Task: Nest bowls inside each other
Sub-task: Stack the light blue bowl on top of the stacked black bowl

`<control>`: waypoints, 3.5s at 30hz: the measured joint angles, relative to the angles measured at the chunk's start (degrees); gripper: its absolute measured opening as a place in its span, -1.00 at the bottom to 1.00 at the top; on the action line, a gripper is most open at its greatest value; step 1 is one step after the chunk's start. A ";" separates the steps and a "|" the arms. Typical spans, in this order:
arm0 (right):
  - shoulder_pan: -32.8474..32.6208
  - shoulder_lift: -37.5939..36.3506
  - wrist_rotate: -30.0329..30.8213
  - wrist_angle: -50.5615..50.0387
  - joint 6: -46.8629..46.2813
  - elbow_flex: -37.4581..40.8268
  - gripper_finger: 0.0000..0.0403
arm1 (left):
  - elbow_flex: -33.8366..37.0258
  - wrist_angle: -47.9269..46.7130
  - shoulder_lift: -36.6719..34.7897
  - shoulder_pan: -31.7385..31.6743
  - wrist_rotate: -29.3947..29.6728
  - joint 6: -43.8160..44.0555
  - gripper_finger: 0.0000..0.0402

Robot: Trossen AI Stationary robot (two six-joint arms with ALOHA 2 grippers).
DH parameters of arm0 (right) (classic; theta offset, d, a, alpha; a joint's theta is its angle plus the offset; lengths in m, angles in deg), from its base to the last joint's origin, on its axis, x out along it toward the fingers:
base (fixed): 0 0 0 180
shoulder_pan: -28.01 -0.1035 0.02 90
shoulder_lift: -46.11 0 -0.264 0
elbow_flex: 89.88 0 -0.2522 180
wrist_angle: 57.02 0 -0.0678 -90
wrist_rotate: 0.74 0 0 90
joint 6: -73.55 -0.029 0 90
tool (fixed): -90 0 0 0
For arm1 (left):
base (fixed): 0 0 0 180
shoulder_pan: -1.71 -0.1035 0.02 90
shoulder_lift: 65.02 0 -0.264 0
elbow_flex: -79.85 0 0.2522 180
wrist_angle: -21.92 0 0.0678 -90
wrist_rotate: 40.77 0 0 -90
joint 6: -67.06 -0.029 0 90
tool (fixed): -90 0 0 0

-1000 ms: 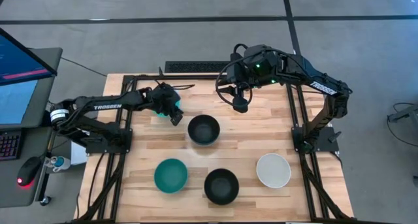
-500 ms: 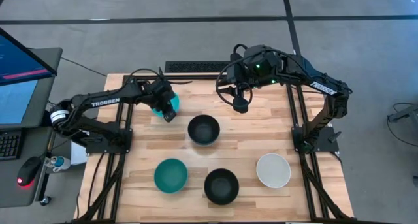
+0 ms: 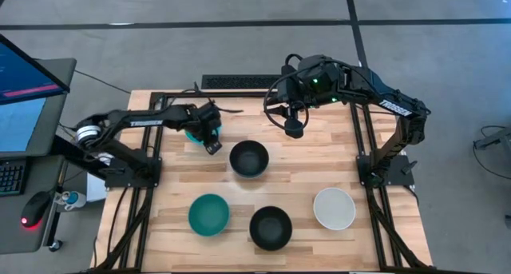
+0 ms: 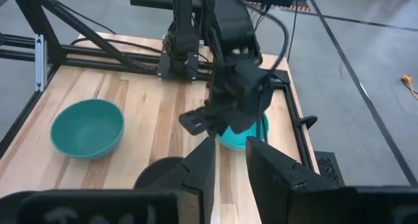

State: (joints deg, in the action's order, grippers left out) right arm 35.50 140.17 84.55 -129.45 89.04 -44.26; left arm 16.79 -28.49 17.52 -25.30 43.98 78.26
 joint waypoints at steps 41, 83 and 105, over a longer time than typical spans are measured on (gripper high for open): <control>2.78 -0.40 -8.42 -11.00 0.02 0.00 -0.46 | -26.16 -11.14 -9.33 18.91 7.03 -0.22 -1.00; 14.29 -43.41 -26.75 37.75 -13.54 72.42 -0.67 | -47.26 -15.36 16.09 27.82 5.72 11.37 -1.00; 12.02 -43.18 -26.84 39.23 -12.98 72.78 -0.67 | -48.93 -22.17 23.90 30.49 7.06 12.58 -1.00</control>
State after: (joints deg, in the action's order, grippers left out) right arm 47.52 96.99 57.71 -90.22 76.06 28.53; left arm -32.14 -50.66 41.42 5.19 51.05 90.85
